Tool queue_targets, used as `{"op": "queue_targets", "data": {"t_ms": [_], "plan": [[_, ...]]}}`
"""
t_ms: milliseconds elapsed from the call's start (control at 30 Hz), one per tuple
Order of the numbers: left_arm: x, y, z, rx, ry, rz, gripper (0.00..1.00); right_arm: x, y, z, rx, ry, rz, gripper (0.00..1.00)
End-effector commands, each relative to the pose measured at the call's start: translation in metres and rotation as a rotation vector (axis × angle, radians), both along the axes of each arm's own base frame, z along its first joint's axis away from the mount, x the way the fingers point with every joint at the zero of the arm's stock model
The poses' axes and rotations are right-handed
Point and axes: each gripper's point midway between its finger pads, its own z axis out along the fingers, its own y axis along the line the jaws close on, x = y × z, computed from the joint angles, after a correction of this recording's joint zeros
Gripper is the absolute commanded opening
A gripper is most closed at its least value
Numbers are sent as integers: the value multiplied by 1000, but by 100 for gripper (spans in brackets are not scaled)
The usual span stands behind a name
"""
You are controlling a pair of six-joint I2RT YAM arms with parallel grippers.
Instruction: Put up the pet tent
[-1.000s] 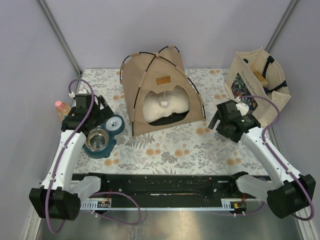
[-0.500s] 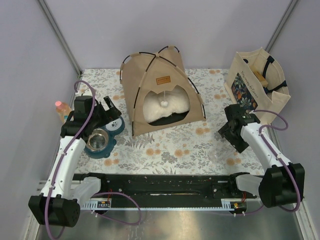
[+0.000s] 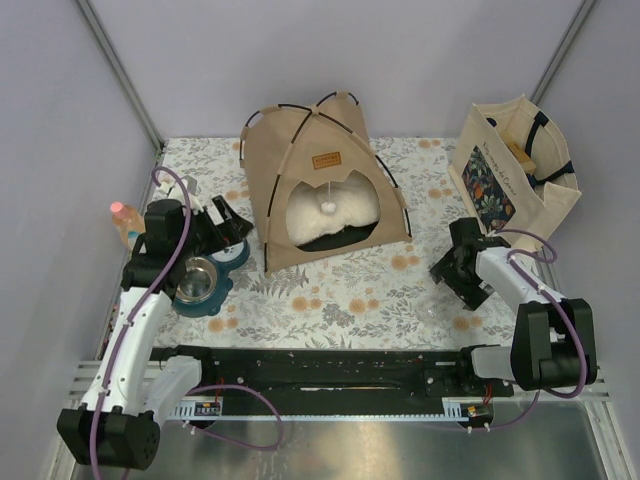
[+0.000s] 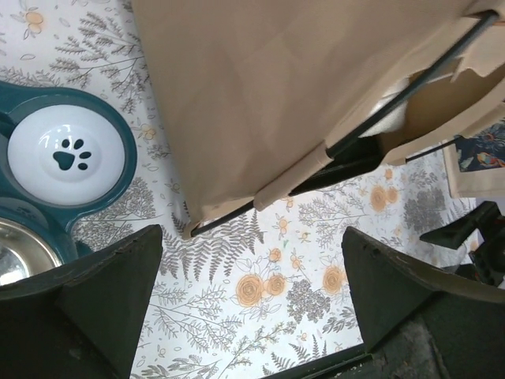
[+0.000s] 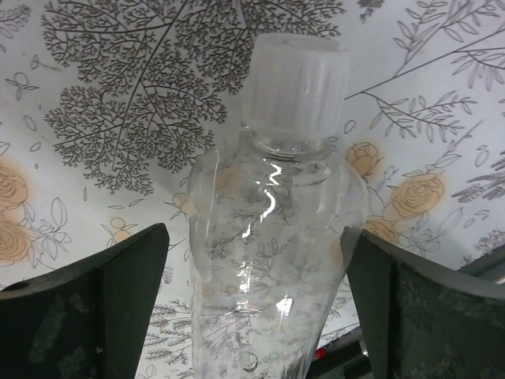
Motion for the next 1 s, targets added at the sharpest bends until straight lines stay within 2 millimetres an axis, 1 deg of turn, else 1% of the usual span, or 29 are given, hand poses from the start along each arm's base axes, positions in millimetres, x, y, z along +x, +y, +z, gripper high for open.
{"op": "queue_targets", "data": {"t_ms": [0, 33, 100, 267, 300, 367, 433, 533, 700, 833, 867, 967], "plan": [[-4, -12, 30, -28, -136, -75, 99, 21, 14, 2, 75, -92, 34, 98], [-7, -14, 34, -29, -152, -96, 99, 23, 16, 2, 90, -102, 38, 97], [-15, -24, 43, -50, -197, -163, 99, 27, 25, 4, 136, -127, 48, 90], [-39, -54, 77, -153, -304, -366, 99, 35, 61, 10, 340, -180, 71, 72], [-44, -59, 84, -179, -322, -391, 99, 37, 71, 14, 398, -189, 81, 69], [-53, -69, 98, -229, -358, -441, 99, 39, 84, 22, 472, -206, 88, 68], [-63, -79, 112, -256, -399, -479, 99, 42, 96, 36, 546, -232, 102, 68], [-74, -95, 125, -286, -427, -538, 99, 52, 111, 66, 643, -294, 121, 69], [-83, -127, 135, -283, -464, -615, 99, 63, 134, 120, 817, -405, 115, 70], [-89, -165, 139, -242, -490, -686, 99, 63, 144, 158, 934, -467, 78, 70], [-91, -176, 140, -225, -495, -704, 99, 62, 145, 164, 955, -472, 62, 70], [-88, -205, 138, -165, -522, -708, 99, 63, 148, 185, 1015, -496, 27, 71]]}}
